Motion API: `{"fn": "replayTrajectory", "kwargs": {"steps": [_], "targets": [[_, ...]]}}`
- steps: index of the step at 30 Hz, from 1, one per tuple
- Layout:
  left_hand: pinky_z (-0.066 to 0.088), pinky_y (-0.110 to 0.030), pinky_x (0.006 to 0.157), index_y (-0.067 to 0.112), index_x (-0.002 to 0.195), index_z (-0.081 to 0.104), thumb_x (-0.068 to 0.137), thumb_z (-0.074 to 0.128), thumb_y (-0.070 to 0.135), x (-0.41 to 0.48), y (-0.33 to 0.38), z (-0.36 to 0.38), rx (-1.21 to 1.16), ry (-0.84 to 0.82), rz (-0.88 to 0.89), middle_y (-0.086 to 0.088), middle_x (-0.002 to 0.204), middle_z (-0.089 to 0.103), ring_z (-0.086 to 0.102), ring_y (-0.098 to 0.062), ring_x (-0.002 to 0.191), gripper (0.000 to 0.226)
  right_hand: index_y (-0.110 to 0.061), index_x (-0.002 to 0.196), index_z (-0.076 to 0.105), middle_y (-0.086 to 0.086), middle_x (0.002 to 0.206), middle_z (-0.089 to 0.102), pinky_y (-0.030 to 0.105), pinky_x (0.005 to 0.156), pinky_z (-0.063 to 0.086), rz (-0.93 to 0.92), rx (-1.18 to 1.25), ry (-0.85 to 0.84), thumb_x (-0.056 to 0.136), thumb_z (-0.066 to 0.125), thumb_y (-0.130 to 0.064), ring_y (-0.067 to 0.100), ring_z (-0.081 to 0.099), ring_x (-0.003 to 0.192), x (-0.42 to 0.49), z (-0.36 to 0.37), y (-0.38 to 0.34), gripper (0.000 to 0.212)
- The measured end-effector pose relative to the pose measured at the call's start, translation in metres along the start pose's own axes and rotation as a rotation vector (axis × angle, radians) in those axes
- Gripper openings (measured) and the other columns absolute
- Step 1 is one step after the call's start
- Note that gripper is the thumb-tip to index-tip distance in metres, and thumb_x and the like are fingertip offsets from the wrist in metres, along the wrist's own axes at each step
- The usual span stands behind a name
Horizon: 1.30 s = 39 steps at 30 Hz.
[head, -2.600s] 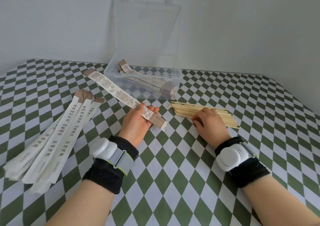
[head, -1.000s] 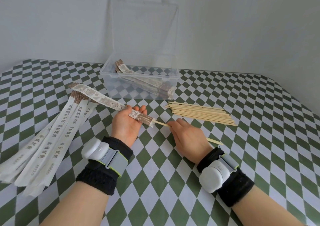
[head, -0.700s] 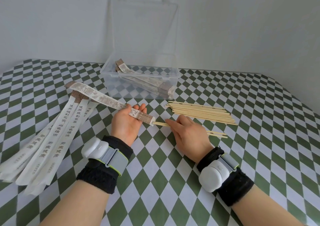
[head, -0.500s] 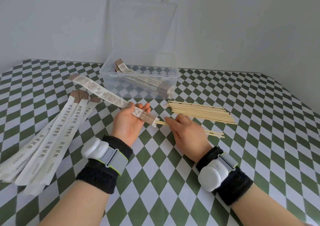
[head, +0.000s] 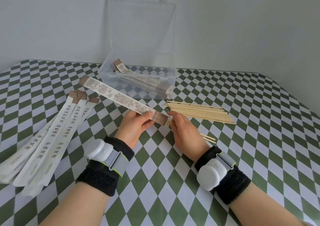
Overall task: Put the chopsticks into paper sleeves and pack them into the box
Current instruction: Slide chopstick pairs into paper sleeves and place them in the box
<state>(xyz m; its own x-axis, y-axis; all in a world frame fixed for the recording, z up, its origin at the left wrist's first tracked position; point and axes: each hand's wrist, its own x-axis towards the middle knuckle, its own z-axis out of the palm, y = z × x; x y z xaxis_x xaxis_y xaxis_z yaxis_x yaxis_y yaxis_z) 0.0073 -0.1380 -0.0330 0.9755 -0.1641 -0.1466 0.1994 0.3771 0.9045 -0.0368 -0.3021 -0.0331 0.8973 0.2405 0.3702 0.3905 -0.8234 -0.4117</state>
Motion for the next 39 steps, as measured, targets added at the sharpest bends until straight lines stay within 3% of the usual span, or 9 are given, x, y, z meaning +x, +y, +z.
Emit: {"fn": "replayTrajectory", "kwargs": {"steps": [5,8,17,20,24,28,32,35,39], "targets": [[0.056,-0.022,0.079,0.010,0.108,0.058,0.089,0.057,0.002,-0.002,0.005,-0.001,-0.067,0.136,0.098,-0.007,0.106,0.065,0.065,-0.014,0.097,0.021,-0.004,0.114,0.054,0.013,0.097,0.061,0.041,0.072,0.048,0.087,-0.109,0.127,0.092,0.046,-0.015,0.029,0.055,0.083,0.000,0.000,0.006,0.026],[0.055,-0.024,0.082,0.013,0.100,0.061,0.089,0.057,0.003,-0.003,0.007,-0.002,-0.107,0.163,0.126,-0.004,0.102,0.068,0.066,-0.013,0.096,0.015,-0.004,0.101,0.059,0.011,0.088,0.059,0.042,0.069,0.047,0.117,-0.116,0.094,0.095,0.042,-0.015,0.027,0.052,0.076,0.001,0.002,0.007,0.021],[0.055,-0.019,0.070,0.002,0.116,0.055,0.088,0.058,0.001,-0.002,0.004,0.002,-0.042,0.077,0.047,-0.011,0.107,0.066,0.067,-0.015,0.094,0.028,-0.003,0.108,0.058,0.011,0.091,0.055,0.031,0.064,0.039,0.073,-0.087,0.027,0.095,0.040,-0.007,0.024,0.048,0.075,0.002,0.006,0.005,0.022],[0.057,-0.024,0.078,0.008,0.107,0.058,0.091,0.056,0.006,-0.002,0.008,-0.001,-0.136,0.158,0.069,-0.010,0.108,0.066,0.066,-0.018,0.099,0.016,-0.008,0.098,0.061,0.006,0.082,0.056,0.031,0.063,0.033,0.144,-0.221,0.163,0.094,0.036,-0.021,0.023,0.048,0.069,0.001,0.007,0.011,0.028],[0.056,-0.024,0.081,0.013,0.097,0.060,0.092,0.054,0.008,-0.003,0.010,-0.001,-0.181,0.189,0.090,-0.008,0.102,0.068,0.067,-0.017,0.095,0.009,-0.003,0.091,0.060,0.007,0.081,0.048,0.035,0.065,0.039,0.189,-0.120,0.129,0.096,0.039,-0.017,0.023,0.044,0.072,0.002,0.007,0.010,0.026],[0.056,-0.021,0.072,0.013,0.099,0.061,0.090,0.056,0.007,-0.005,0.008,0.002,-0.109,0.097,0.085,-0.008,0.102,0.069,0.068,-0.016,0.093,0.012,0.001,0.102,0.059,0.011,0.089,0.048,0.036,0.070,0.043,0.140,-0.006,0.056,0.097,0.039,-0.012,0.024,0.045,0.077,0.002,0.005,0.004,0.023],[0.057,-0.022,0.076,0.013,0.100,0.060,0.091,0.055,0.007,-0.003,0.009,0.000,-0.135,0.146,0.087,-0.009,0.105,0.068,0.066,-0.018,0.098,0.012,0.000,0.114,0.055,0.012,0.095,0.049,0.030,0.074,0.041,0.101,0.046,0.099,0.095,0.037,-0.014,0.022,0.045,0.083,0.001,0.003,0.002,0.029],[0.056,-0.021,0.077,0.010,0.107,0.058,0.093,0.053,0.008,-0.001,0.011,-0.005,-0.223,0.202,0.094,-0.008,0.103,0.067,0.066,-0.017,0.098,0.015,-0.001,0.104,0.055,0.010,0.093,0.049,0.030,0.076,0.039,0.173,0.061,0.208,0.093,0.038,-0.013,0.022,0.044,0.082,0.001,0.004,0.008,0.024],[0.056,-0.020,0.075,0.012,0.103,0.059,0.093,0.053,0.009,-0.001,0.011,-0.005,-0.229,0.193,0.089,-0.006,0.100,0.068,0.066,-0.015,0.095,0.012,-0.002,0.090,0.055,0.008,0.087,0.052,0.032,0.070,0.041,0.194,0.035,0.146,0.096,0.040,-0.011,0.022,0.045,0.077,0.001,0.005,0.009,0.019]]}}
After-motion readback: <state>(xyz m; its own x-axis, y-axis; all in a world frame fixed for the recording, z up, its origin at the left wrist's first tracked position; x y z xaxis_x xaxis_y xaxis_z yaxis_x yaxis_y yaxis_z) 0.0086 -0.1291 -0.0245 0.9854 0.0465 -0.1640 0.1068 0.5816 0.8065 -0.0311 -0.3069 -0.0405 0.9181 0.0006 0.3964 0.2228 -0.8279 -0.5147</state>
